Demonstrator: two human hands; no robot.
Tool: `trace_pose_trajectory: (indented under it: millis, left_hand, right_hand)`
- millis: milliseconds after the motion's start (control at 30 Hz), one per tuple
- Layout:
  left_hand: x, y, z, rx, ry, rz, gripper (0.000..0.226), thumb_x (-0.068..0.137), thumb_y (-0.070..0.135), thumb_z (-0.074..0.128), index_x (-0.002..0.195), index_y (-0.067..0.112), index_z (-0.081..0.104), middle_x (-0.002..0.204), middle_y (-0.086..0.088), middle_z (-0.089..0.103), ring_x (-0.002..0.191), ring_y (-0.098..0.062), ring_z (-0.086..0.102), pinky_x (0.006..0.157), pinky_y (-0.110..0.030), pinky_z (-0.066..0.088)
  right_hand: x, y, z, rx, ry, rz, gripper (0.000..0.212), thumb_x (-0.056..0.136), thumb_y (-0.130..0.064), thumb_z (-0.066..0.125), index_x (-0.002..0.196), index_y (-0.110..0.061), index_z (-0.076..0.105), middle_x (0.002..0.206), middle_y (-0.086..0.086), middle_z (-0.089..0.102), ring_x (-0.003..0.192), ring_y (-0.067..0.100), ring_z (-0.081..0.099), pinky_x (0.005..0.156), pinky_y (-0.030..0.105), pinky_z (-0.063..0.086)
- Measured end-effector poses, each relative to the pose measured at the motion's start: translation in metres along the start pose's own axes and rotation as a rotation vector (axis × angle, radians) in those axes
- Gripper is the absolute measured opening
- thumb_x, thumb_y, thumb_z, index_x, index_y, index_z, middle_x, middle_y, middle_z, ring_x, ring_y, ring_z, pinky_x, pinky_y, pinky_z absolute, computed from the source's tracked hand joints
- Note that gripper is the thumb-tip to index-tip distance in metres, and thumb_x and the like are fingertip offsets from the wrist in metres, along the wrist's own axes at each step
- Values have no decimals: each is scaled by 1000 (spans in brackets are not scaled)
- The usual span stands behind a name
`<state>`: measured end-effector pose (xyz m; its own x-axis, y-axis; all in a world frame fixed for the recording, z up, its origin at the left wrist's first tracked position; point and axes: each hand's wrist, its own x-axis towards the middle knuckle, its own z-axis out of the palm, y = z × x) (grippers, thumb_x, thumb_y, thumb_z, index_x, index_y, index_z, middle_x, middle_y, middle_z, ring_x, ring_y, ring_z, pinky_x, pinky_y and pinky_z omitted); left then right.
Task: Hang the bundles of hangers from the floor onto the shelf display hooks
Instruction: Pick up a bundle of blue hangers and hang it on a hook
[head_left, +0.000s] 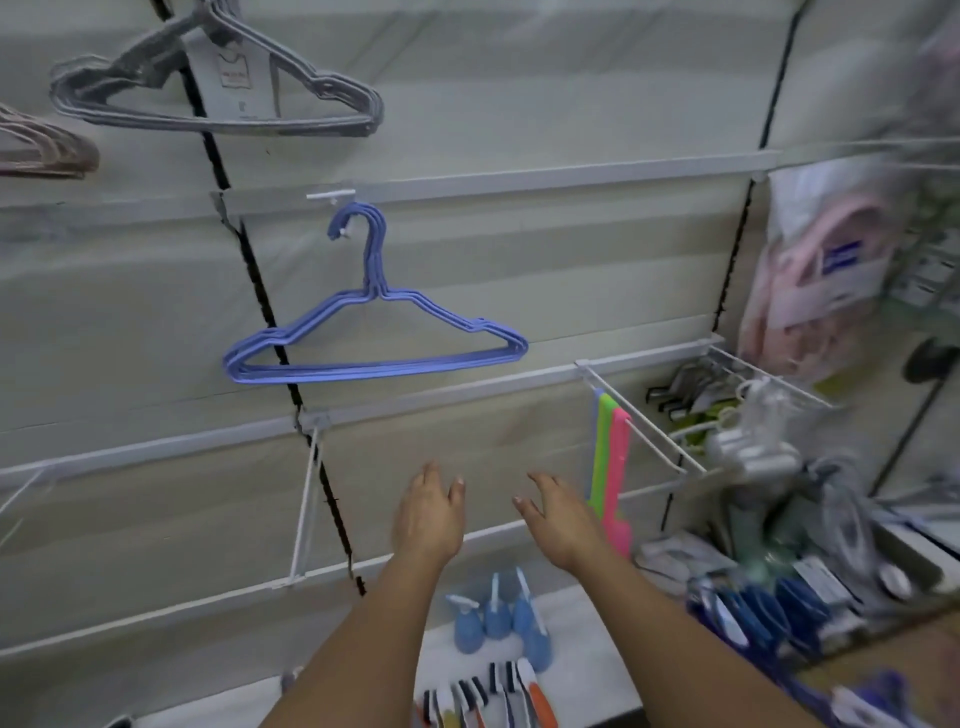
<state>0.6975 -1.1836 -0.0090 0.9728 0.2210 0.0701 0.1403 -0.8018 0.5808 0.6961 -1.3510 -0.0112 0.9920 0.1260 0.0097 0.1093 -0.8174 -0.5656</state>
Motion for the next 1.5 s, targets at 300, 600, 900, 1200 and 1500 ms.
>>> trace_pose_trajectory:
  millis: [300, 600, 900, 1200, 1500]
  left_hand:
    - [-70, 23, 65, 9, -265, 190, 52, 102, 33, 33, 145, 4, 29, 152, -14, 31, 137, -27, 33, 109, -32, 28]
    - [-149, 105, 164, -6, -514, 393, 50, 101, 37, 32, 144, 11, 33, 147, -10, 39, 131, -29, 41, 102, -38, 36]
    - [-217, 210, 259, 26, -648, 539, 44, 100, 39, 34, 133, 11, 43, 139, -10, 47, 124, -29, 47, 95, -38, 39]
    - [-291, 296, 347, 42, -787, 632, 49, 101, 39, 34, 140, 11, 37, 144, -10, 42, 127, -29, 44, 99, -38, 40]
    - [-336, 354, 426, 68, -920, 756, 45, 101, 37, 35, 138, 14, 41, 140, -8, 48, 123, -28, 49, 94, -36, 43]
  right_hand:
    - [-113, 75, -2, 31, 123, 329, 50, 100, -41, 37, 143, -17, 35, 145, 8, 40, 127, 29, 46, 99, 39, 41]
    - [-226, 178, -39, 37, 271, 646, 53, 99, -46, 36, 144, -18, 35, 145, 6, 40, 128, 24, 44, 100, 37, 40]
    - [-316, 303, -92, 72, 347, 865, 53, 99, -46, 38, 145, -18, 36, 148, 5, 39, 132, 25, 42, 103, 38, 38]
    - [-385, 405, -132, 79, 355, 1009, 55, 100, -46, 36, 147, -17, 32, 152, 6, 34, 136, 24, 37, 104, 38, 37]
    - [-434, 476, -149, 153, 399, 1171, 55, 99, -48, 36, 146, -19, 33, 148, 4, 39, 132, 24, 42, 102, 35, 38]
